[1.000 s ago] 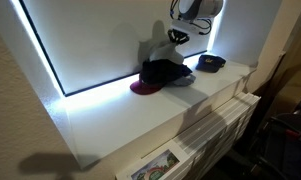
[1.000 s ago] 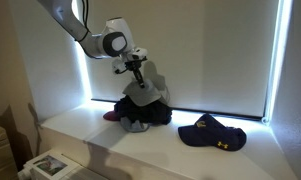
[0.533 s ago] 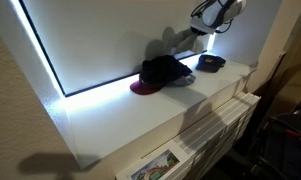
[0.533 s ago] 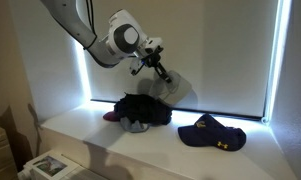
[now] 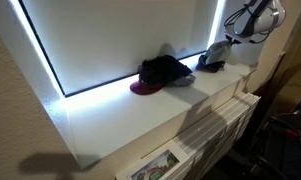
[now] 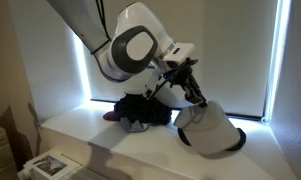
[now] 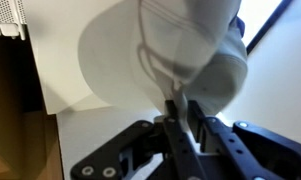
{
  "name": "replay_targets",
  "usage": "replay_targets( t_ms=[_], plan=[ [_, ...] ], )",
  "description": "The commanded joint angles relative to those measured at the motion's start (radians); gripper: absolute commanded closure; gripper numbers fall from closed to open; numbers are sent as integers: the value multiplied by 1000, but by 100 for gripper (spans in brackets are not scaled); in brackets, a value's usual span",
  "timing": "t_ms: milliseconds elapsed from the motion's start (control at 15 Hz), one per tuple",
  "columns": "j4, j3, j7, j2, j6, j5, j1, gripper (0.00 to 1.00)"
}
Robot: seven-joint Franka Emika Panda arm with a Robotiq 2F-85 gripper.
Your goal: Move the white cap to the right
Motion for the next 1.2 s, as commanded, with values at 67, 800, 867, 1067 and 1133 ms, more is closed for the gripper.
replay_targets(
  t_ms=[67,800,867,1067,1133],
  plan=[
    [-23,31,-16,-30,3,3,-40,70],
    [-51,469,-166,-236,-1,-35,-239,16],
    [-49,554,-180,-247,3,-22,-274,10],
    [-15,786,-209,-225,34,35,-338,0],
    [4,864,-220,-206,43,50,-363,0]
  ],
)
